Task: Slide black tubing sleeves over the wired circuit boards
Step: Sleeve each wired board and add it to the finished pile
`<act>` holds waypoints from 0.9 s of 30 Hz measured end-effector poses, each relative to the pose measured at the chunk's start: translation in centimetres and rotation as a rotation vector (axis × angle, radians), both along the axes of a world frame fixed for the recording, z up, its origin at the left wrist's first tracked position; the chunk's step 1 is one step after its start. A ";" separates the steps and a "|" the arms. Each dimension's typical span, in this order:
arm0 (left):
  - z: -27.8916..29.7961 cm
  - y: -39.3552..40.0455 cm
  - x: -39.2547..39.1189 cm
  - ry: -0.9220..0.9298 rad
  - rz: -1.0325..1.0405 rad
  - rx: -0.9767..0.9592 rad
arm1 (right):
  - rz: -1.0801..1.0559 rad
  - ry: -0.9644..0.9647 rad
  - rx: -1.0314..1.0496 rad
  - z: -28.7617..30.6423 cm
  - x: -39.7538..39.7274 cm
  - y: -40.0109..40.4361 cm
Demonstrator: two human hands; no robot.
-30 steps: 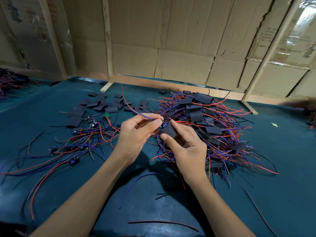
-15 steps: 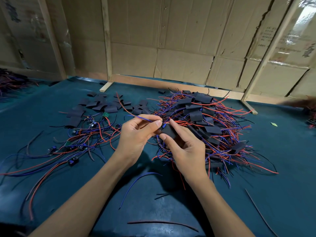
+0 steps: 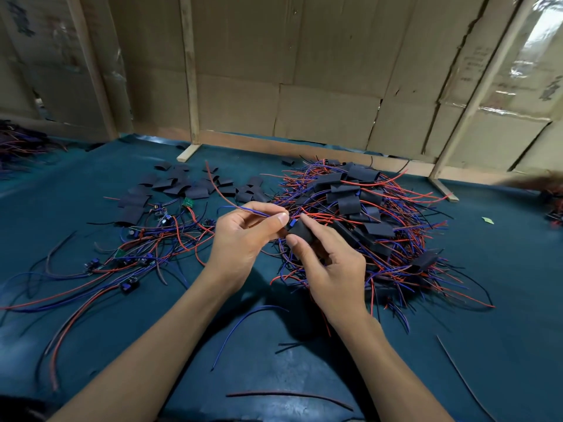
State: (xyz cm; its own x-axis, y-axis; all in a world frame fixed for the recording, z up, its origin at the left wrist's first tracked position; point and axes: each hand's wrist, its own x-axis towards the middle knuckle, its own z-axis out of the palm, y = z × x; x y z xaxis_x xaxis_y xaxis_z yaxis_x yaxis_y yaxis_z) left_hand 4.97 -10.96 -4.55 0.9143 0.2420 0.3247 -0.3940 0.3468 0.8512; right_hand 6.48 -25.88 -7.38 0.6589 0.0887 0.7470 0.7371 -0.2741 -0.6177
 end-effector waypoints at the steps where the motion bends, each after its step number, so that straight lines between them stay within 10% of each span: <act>1: 0.0 0.0 0.0 0.001 -0.001 -0.008 | 0.000 -0.001 0.003 0.1 0.0 0.0; 22: -0.6 0.3 0.0 -0.099 0.050 0.354 | -0.061 -0.164 -0.205 1.5 0.1 -0.7; 27: -0.4 0.3 0.1 -0.043 -0.179 0.102 | -0.112 -0.242 -0.334 4.1 0.2 -0.9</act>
